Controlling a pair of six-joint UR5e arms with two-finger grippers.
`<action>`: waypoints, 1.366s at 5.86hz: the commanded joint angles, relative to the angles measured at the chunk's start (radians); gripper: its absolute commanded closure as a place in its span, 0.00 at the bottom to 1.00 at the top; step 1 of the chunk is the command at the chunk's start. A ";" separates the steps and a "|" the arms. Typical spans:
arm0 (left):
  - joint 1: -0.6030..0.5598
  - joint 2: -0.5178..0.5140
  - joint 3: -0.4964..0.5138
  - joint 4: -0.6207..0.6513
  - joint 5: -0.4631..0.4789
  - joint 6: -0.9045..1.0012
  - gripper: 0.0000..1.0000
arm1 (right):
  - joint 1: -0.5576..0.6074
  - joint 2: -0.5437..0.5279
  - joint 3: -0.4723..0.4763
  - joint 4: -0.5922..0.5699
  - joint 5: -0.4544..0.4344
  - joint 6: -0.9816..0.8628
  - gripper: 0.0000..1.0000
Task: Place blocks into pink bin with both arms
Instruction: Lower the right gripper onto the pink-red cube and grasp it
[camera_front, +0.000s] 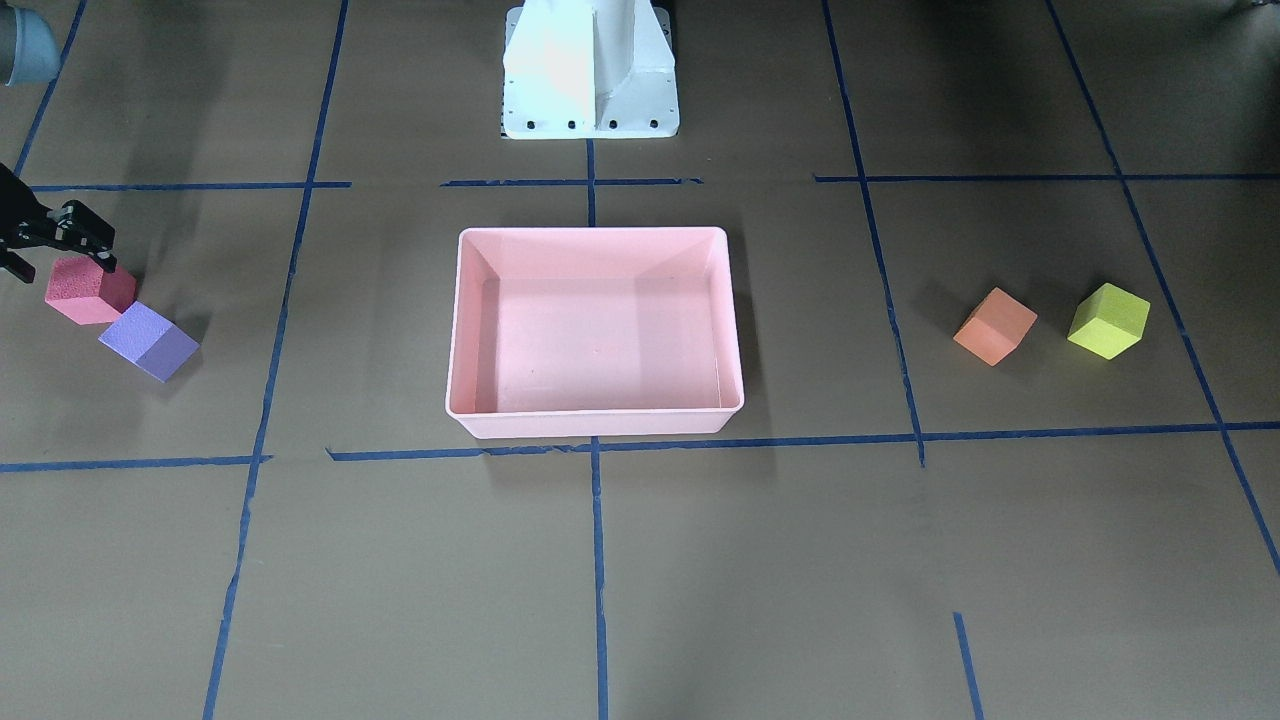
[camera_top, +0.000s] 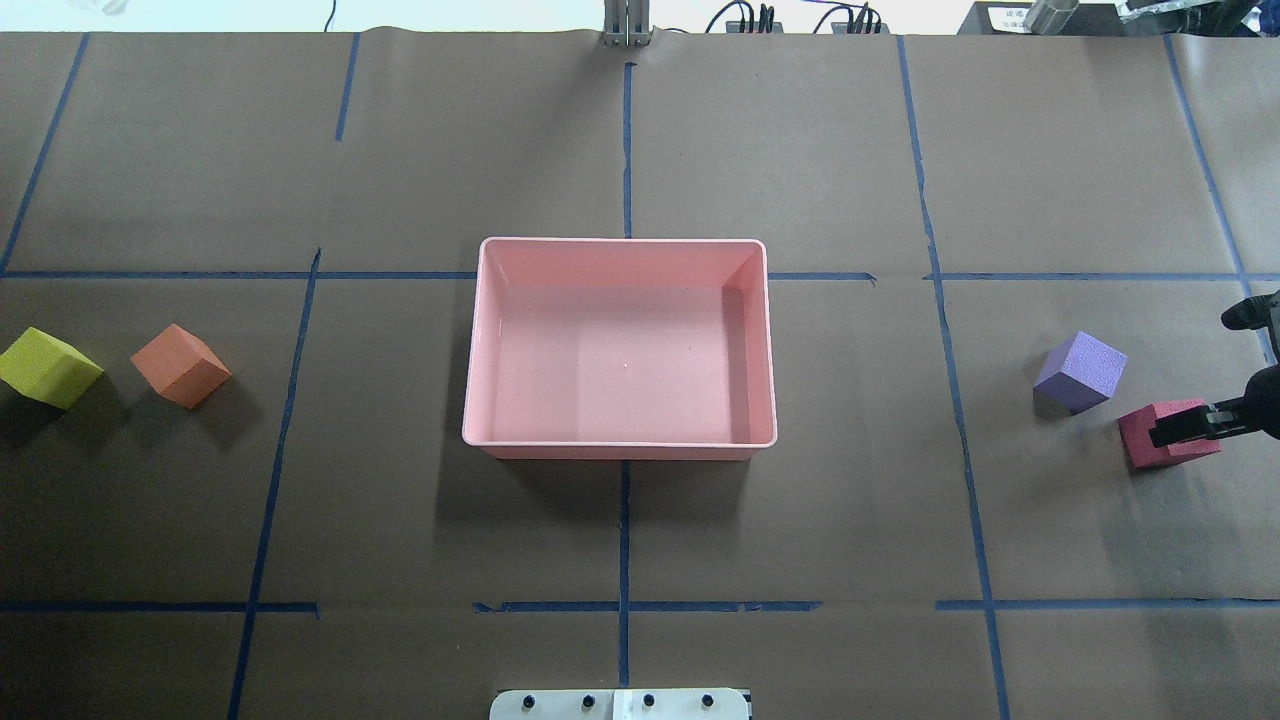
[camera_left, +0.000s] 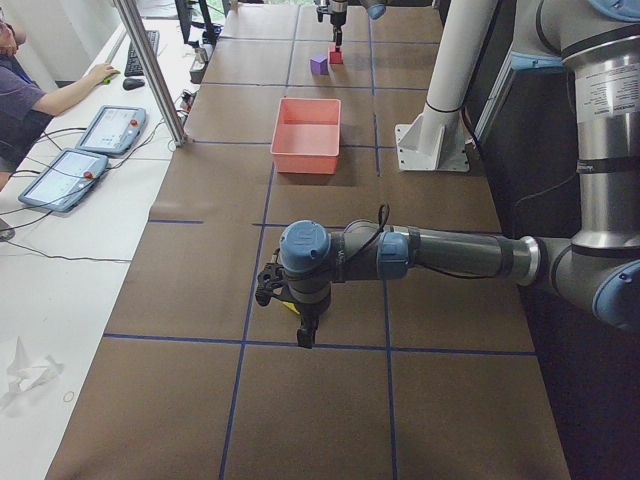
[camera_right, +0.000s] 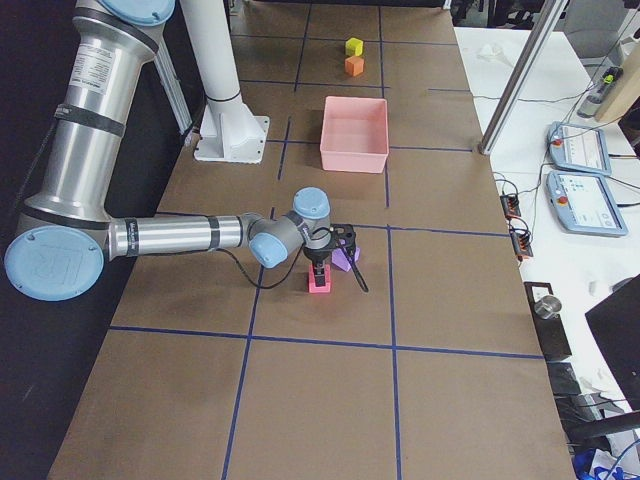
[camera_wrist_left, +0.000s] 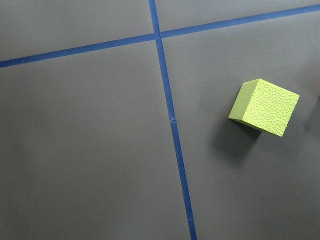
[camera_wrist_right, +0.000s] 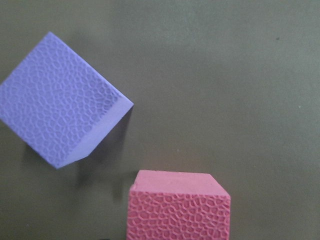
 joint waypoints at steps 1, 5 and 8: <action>0.000 0.000 0.003 0.000 0.001 0.000 0.00 | -0.023 0.049 -0.074 0.001 -0.003 -0.003 0.01; 0.000 0.000 0.000 0.000 0.001 0.000 0.00 | -0.011 0.039 0.079 -0.019 0.012 0.005 0.80; 0.003 -0.011 -0.007 -0.015 -0.001 -0.002 0.00 | -0.018 0.176 0.331 -0.364 0.012 0.136 0.79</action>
